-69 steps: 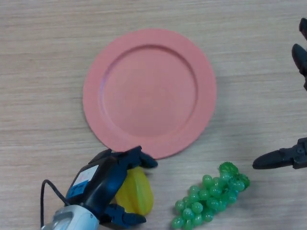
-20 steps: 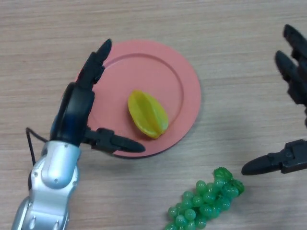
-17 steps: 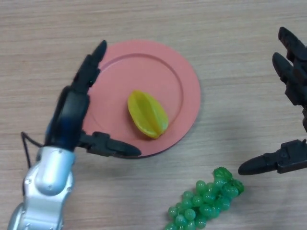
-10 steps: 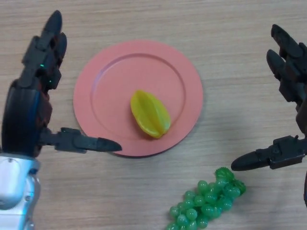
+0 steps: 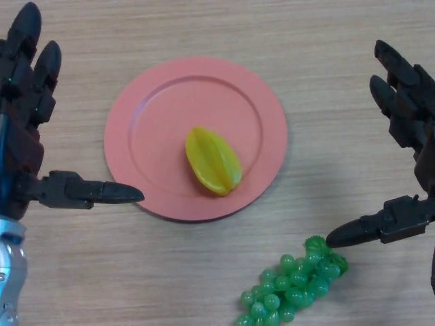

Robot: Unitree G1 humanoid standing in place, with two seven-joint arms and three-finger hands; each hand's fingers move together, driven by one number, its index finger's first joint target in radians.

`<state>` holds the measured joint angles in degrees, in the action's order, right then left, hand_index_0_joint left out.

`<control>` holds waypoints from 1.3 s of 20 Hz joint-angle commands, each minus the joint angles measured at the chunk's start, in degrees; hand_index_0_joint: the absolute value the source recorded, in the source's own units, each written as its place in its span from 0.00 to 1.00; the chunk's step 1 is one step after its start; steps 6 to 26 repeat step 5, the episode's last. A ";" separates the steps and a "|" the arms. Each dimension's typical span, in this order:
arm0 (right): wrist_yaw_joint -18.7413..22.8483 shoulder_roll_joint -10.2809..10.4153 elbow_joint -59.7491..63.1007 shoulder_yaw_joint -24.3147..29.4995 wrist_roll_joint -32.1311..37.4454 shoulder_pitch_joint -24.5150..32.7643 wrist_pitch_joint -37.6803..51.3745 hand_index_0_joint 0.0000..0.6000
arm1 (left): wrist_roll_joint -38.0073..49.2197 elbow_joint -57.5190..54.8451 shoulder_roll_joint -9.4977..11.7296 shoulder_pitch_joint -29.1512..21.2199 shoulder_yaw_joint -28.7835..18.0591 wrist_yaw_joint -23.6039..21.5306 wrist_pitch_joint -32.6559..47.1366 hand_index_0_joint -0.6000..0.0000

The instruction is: Pick up the yellow starfruit and place it on the plate

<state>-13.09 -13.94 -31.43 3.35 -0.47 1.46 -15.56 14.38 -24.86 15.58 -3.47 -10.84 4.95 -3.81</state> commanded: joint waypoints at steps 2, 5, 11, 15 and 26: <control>0.98 -0.73 -1.45 1.45 1.88 1.98 6.72 0.00 | -3.48 -2.66 2.24 -1.22 -3.48 1.47 8.16 1.00; -0.35 -1.36 -1.08 1.44 1.75 3.50 5.62 0.00 | -7.22 -0.49 2.52 -1.75 -2.72 1.80 9.91 1.00; -0.35 -1.36 -1.08 1.44 1.75 3.50 5.62 0.00 | -7.22 -0.49 2.52 -1.75 -2.72 1.80 9.91 1.00; -0.35 -1.36 -1.08 1.44 1.75 3.50 5.62 0.00 | -7.22 -0.49 2.52 -1.75 -2.72 1.80 9.91 1.00; -0.35 -1.36 -1.08 1.44 1.75 3.50 5.62 0.00 | -7.22 -0.49 2.52 -1.75 -2.72 1.80 9.91 1.00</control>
